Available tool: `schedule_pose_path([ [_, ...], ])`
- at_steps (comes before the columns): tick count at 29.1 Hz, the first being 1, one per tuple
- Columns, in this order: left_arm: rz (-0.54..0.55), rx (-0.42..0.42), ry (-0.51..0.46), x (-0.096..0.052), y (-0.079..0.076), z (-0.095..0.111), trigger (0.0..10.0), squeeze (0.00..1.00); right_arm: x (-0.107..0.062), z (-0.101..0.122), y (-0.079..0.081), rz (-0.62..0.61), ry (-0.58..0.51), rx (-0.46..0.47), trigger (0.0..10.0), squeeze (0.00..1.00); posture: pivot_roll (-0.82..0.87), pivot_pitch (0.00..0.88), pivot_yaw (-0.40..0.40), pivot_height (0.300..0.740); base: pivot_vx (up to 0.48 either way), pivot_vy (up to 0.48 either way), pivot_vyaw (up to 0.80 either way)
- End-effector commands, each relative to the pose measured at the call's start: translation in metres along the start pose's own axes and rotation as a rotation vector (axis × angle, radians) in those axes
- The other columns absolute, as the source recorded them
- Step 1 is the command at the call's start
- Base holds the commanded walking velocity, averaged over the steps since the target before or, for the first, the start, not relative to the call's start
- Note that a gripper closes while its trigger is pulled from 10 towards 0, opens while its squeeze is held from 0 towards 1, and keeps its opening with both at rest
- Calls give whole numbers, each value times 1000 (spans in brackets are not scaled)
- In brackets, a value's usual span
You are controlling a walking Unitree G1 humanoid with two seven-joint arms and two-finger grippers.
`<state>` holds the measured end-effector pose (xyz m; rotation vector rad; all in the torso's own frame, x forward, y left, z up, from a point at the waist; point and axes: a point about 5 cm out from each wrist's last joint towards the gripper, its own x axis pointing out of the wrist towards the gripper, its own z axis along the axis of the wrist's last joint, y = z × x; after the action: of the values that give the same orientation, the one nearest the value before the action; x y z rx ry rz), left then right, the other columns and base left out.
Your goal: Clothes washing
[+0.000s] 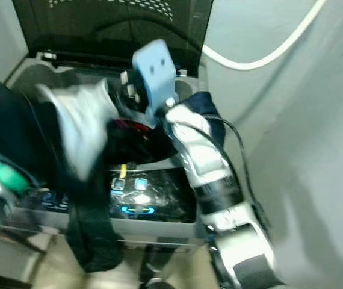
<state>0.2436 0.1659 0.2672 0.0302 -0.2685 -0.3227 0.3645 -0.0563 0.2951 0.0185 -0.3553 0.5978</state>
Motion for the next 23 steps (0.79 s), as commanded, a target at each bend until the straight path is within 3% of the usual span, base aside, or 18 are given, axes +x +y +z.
schedule_pose_path([
  [1, -58, -44, 42, -1, -6, -5, 10000, 0, 1, -5, -11, -91, 30, 224, 10000, 0, 109, 45, -31, 740, 0, 0, 0],
  [2, -58, -44, 42, -1, -6, -5, 10000, 0, 1, -5, -11, -91, 30, 224, 10000, 0, 109, 45, -31, 740, 0, 0, 0],
  [3, -108, -18, 65, -3, -10, -7, 10000, 0, 2, 0, -17, -114, 0, 384, 10000, 0, 109, 46, -32, 740, 0, 0, 0],
  [6, -119, 6, 107, -4, -13, -15, 10000, 0, 4, 15, -20, -69, -88, 528, 10000, 0, 104, 46, -32, 740, 0, 0, 0],
  [10, -97, -23, 120, 1, -14, -17, 10000, 0, 4, 32, -15, 56, -173, 565, 10000, 0, 104, 48, -34, 740, 0, 0, 0],
  [13, -18, -69, 130, 13, -5, -16, 10000, 0, -6, 50, -3, 254, -250, 548, 10000, 0, 98, 50, -29, 740, 0, 0, 0],
  [15, -6, -90, 141, 15, -2, -16, 10000, 0, -8, 52, -1, 277, -257, 537, 10000, 0, 98, 50, -29, 740, 0, 0, 0],
  [17, -87, -62, 155, 14, -6, -14, 10000, 0, -3, 40, -4, 180, -153, 336, 10000, 0, 94, 50, -27, 740, 0, 0, 0],
  [18, -159, -18, 166, 12, -12, -14, 10000, 0, 0, 32, -8, 97, -97, 99, 10000, 0, 91, 53, -20, 740, 0, 0, 0],
  [20, -274, 40, 189, 6, -23, -14, 10000, 0, 1, 30, -12, 23, -89, -186, 10000, 0, 94, 54, -18, 740, 0, 0, 0],
  [21, -274, 40, 189, 6, -23, -14, 10000, 0, 1, 30, -12, 23, -89, -186, 10000, 0, 94, 54, -18, 740, 0, 0, 0],
  [22, -315, 57, 197, 4, -27, -14, 10000, 0, 1, 32, -13, 7, -107, -246, 10000, 0, 94, 54, -18, 740, 0, 0, 0],
  [23, -419, 20, 214, -2, -38, -13, 10000, 0, -3, 45, -18, -33, -206, -121, 10000, 0, 97, 55, -15, 740, 0, 0, 0],
])
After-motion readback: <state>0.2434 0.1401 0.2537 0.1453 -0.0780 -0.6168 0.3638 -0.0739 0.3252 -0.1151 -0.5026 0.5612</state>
